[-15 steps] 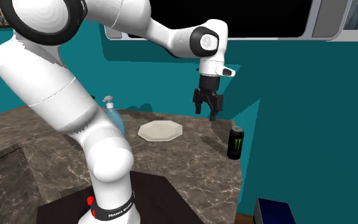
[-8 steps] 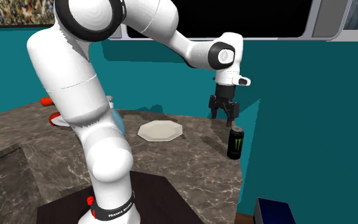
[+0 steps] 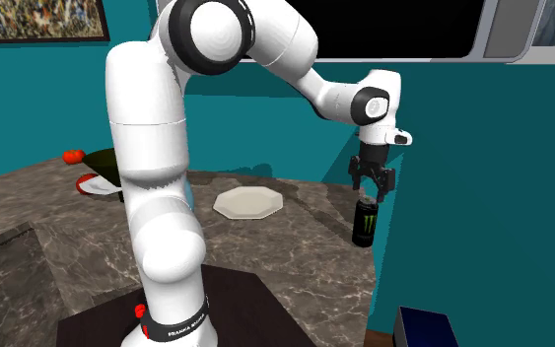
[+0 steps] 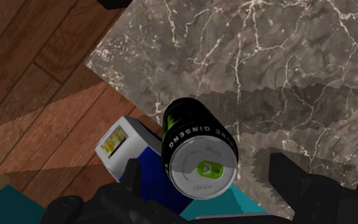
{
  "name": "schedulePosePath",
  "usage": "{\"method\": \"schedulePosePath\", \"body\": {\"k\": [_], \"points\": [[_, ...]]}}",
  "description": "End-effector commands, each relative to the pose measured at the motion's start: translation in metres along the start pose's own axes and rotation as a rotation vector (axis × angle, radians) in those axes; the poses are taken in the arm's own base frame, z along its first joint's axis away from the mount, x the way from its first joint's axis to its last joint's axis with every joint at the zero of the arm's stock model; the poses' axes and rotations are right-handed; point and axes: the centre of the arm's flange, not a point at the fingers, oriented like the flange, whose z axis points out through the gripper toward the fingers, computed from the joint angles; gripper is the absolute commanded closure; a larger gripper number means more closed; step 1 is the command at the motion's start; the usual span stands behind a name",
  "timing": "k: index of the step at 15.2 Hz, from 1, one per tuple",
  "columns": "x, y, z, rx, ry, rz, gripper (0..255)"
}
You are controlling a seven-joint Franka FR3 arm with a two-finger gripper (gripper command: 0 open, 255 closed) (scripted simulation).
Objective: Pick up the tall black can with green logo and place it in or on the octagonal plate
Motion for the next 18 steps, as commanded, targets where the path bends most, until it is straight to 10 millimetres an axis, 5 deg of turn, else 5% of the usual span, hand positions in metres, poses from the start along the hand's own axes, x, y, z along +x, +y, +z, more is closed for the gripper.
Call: {"method": "schedulePosePath", "body": {"k": [1, 8, 15, 16, 18], "points": [[0.008, -0.001, 0.009, 0.003, 0.007, 0.001, 0], [0.008, -0.001, 0.044, 0.003, 0.007, 0.001, 0], [0.008, -0.001, 0.044, 0.003, 0.007, 0.001, 0], [0.008, -0.001, 0.044, 0.003, 0.007, 0.001, 255], [0.008, -0.001, 0.044, 0.003, 0.007, 0.001, 255]]}}
